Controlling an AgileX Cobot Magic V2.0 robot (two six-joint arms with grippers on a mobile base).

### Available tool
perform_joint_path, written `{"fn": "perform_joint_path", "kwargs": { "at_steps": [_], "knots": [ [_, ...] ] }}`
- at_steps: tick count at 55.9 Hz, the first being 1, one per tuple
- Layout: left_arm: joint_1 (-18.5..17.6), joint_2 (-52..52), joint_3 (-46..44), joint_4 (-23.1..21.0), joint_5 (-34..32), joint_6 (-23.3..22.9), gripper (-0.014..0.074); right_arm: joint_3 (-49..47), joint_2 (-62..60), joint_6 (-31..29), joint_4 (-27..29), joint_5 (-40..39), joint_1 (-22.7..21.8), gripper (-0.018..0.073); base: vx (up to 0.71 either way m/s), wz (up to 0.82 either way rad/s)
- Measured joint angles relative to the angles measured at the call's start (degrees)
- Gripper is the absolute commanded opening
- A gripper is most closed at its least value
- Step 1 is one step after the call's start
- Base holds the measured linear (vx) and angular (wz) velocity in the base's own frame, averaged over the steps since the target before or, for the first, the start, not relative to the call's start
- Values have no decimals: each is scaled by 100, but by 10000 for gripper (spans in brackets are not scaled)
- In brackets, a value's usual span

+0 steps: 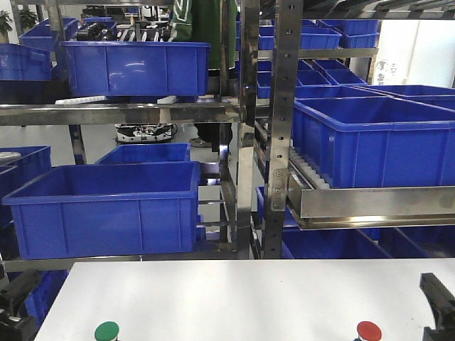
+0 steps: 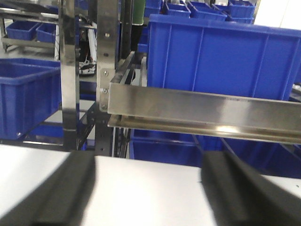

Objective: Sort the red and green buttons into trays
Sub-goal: 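Lower both grippers and grasp the green and red buttons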

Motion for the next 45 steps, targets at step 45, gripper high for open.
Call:
{"fn": "perform_joint_path", "kwargs": {
  "at_steps": [45],
  "knots": [
    [0,1206,-30,142,-609,-381,554,-146,6226,786,-1110,-3988,21,583,0,0]
  ]
}}
